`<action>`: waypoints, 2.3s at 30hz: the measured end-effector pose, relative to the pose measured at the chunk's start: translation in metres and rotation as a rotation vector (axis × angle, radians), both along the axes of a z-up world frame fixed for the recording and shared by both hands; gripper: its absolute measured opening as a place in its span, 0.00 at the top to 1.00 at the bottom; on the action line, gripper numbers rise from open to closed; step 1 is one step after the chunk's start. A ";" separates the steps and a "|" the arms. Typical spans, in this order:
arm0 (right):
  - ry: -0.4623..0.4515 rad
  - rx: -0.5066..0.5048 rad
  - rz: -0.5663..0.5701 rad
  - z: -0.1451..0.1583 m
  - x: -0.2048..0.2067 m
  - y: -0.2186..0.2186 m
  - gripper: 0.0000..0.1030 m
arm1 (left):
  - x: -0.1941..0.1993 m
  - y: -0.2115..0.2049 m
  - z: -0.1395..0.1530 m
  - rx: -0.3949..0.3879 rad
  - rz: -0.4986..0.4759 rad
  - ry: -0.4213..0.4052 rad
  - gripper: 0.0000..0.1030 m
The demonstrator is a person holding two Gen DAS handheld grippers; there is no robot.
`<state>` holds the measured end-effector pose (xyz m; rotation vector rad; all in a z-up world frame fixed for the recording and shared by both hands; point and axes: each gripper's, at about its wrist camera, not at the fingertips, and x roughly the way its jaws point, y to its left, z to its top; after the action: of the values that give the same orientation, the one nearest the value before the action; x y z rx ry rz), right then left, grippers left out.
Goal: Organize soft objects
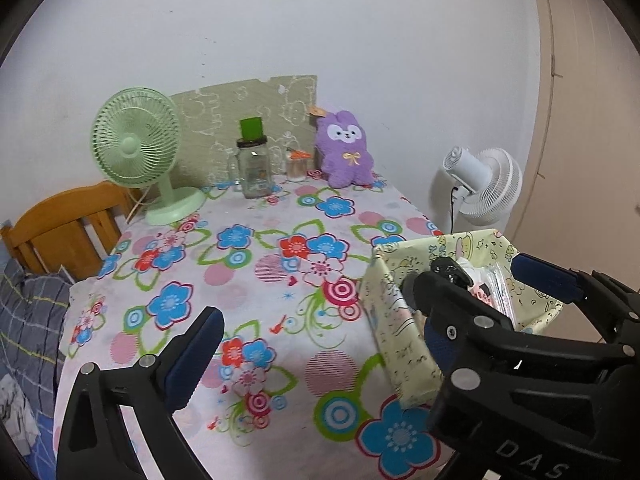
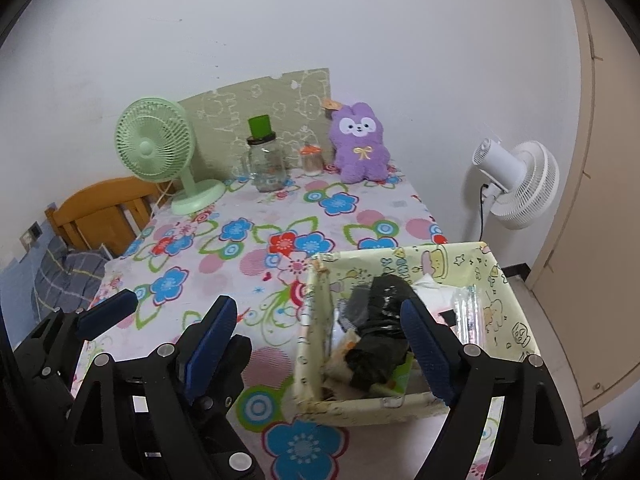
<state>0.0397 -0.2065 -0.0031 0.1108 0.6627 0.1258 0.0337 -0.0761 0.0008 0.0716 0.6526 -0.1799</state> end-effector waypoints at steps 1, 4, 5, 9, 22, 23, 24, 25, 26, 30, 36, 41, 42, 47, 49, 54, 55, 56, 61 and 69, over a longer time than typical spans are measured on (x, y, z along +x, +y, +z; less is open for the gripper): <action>-0.003 -0.001 0.005 0.002 -0.002 0.003 0.16 | -0.003 0.004 0.001 -0.004 0.004 -0.004 0.01; -0.013 -0.004 0.019 0.006 -0.007 0.012 0.16 | -0.009 0.015 0.005 -0.011 0.018 -0.018 0.00; -0.018 -0.006 0.025 0.008 -0.009 0.016 0.16 | -0.011 0.018 0.006 -0.012 0.023 -0.022 0.00; -0.040 -0.005 0.038 0.016 -0.016 0.026 0.16 | -0.017 0.035 0.012 -0.022 0.058 -0.037 0.00; -0.108 0.007 0.037 0.037 -0.036 0.043 0.16 | -0.032 0.074 0.030 -0.033 0.124 -0.098 0.00; -0.115 0.007 0.035 0.039 -0.038 0.044 0.16 | -0.034 0.076 0.032 -0.033 0.125 -0.103 0.00; -0.121 0.007 0.032 0.041 -0.040 0.044 0.16 | -0.035 0.078 0.033 -0.033 0.126 -0.108 0.00; -0.126 0.007 0.029 0.042 -0.041 0.044 0.15 | -0.037 0.081 0.035 -0.032 0.128 -0.114 0.00; -0.130 0.007 0.027 0.043 -0.043 0.044 0.15 | -0.038 0.082 0.036 -0.031 0.130 -0.118 0.00; -0.147 0.010 0.015 0.046 -0.048 0.044 0.15 | -0.043 0.090 0.041 -0.033 0.139 -0.138 0.00; -0.175 0.007 -0.008 0.051 -0.056 0.039 0.11 | -0.050 0.095 0.045 -0.043 0.149 -0.161 0.00; -0.188 0.003 -0.018 0.054 -0.061 0.037 0.11 | -0.055 0.098 0.047 -0.047 0.167 -0.170 0.00; -0.190 0.004 -0.020 0.054 -0.061 0.037 0.11 | -0.056 0.099 0.047 -0.047 0.172 -0.172 0.00; -0.194 0.013 -0.030 0.053 -0.064 0.036 0.10 | -0.059 0.103 0.048 -0.050 0.185 -0.176 0.00; -0.196 0.015 -0.033 0.054 -0.064 0.035 0.10 | -0.060 0.104 0.049 -0.050 0.187 -0.180 0.00; -0.199 0.002 -0.041 0.054 -0.065 0.034 0.09 | -0.061 0.107 0.050 -0.056 0.195 -0.183 0.00; -0.199 0.003 -0.043 0.054 -0.065 0.033 0.09 | -0.061 0.107 0.050 -0.057 0.195 -0.183 0.00; -0.199 0.004 -0.044 0.054 -0.065 0.033 0.09 | -0.061 0.107 0.050 -0.057 0.194 -0.184 0.00; -0.199 0.003 -0.044 0.054 -0.066 0.032 0.09 | -0.062 0.107 0.051 -0.054 0.191 -0.190 0.00; -0.197 0.004 -0.037 0.054 -0.065 0.033 0.09 | -0.063 0.106 0.052 -0.050 0.191 -0.193 0.00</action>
<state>-0.0249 -0.1735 0.0504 0.1127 0.4633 0.1012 -0.0289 0.0295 0.0532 -0.0216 0.4591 -0.0051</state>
